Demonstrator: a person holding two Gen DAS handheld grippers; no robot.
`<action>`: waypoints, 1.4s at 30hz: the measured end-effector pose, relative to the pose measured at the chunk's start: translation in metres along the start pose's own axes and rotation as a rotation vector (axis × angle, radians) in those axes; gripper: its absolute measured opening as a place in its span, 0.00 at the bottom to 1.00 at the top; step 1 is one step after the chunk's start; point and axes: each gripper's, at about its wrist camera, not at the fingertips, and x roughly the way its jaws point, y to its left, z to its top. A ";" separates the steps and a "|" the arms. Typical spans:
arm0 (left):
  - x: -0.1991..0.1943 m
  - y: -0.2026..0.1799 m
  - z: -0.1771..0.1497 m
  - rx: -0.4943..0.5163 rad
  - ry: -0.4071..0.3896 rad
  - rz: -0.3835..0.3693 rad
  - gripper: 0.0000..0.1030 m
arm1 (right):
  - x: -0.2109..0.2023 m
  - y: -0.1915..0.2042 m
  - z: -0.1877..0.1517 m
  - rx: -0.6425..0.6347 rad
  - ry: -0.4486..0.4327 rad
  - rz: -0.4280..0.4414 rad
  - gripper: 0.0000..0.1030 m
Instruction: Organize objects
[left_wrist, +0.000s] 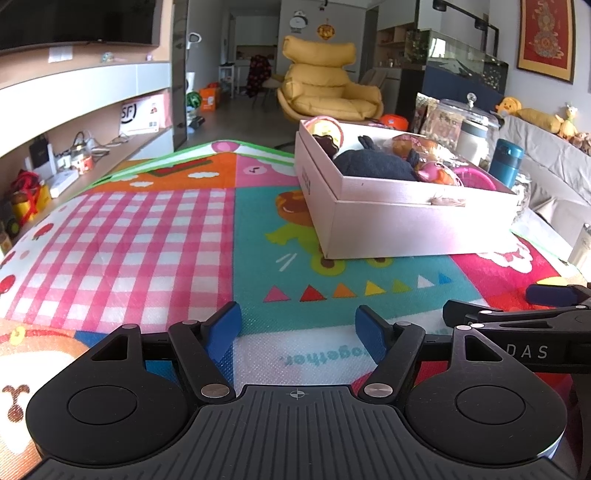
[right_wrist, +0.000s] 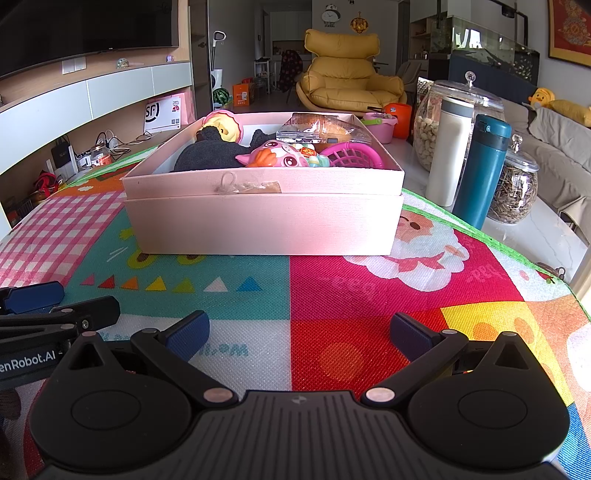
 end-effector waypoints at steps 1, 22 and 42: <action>0.000 0.000 0.000 -0.001 0.000 -0.001 0.73 | 0.000 0.000 0.000 0.000 0.000 0.000 1.00; -0.001 0.001 0.001 -0.012 -0.003 -0.009 0.73 | 0.000 0.000 0.000 0.000 0.000 0.000 1.00; -0.001 0.001 0.001 -0.013 -0.003 -0.010 0.73 | 0.000 0.000 0.000 0.000 0.000 0.000 1.00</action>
